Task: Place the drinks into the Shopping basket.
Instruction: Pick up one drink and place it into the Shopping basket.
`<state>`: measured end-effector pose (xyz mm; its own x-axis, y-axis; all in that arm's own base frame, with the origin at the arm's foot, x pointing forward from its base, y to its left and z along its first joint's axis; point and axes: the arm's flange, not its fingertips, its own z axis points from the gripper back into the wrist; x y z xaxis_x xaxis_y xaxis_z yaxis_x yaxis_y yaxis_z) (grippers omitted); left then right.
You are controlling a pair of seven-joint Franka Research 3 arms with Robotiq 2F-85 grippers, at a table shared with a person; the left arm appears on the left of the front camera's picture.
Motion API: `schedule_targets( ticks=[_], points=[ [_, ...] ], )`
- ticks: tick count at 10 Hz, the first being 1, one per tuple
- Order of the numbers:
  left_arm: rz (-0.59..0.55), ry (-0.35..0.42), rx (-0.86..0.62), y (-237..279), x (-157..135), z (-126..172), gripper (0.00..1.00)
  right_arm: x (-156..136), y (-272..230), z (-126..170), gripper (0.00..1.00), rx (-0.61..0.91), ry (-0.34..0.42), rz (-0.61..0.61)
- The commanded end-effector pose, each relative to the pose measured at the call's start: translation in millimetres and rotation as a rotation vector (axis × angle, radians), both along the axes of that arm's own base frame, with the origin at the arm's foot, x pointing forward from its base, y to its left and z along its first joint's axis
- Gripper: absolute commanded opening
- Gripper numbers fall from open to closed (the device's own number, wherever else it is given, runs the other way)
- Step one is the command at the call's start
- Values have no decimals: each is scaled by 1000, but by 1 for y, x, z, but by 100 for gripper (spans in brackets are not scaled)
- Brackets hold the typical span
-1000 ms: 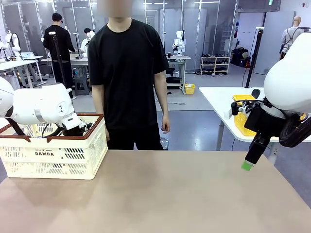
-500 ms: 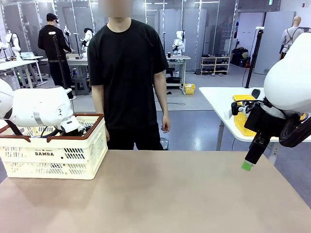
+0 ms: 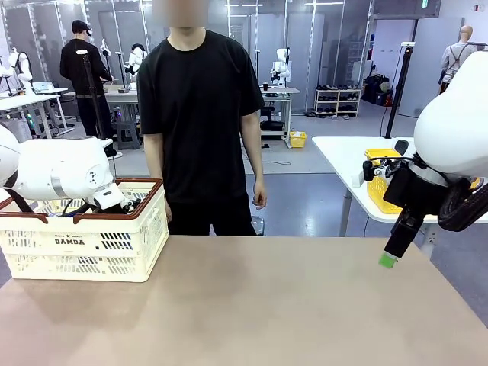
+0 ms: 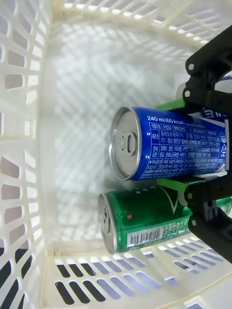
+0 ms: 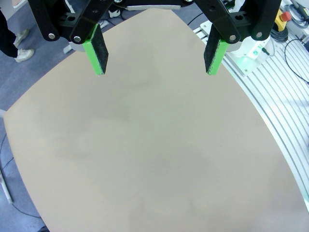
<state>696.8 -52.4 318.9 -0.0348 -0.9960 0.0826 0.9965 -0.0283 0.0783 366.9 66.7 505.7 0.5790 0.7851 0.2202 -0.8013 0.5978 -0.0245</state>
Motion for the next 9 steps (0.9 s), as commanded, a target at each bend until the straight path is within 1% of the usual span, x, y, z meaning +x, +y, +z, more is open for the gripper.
schedule_targets(
  ticks=[1,2,3,4,5,6,7,9],
  points=[
    [11,-7,-10,3,-8,2,76,0,0,1,100,-9,2,-1],
    [9,-3,-11,4,-8,2,80,0,0,1,100,-9,2,-1],
    [11,-1,-11,3,-7,3,80,0,0,1,100,-9,2,-1],
    [15,2,-12,2,-6,4,99,0,0,1,100,-9,2,-1],
    [22,-4,-16,2,-4,8,87,0,0,1,100,-9,2,-1],
    [31,-11,-20,3,-4,15,100,0,0,1,100,-9,2,-1],
    [29,-21,-15,2,-5,23,97,0,0,1,100,-9,2,-1],
    [29,-45,0,1,-8,50,97,0,0,1,100,-9,2,-1]
  ],
)
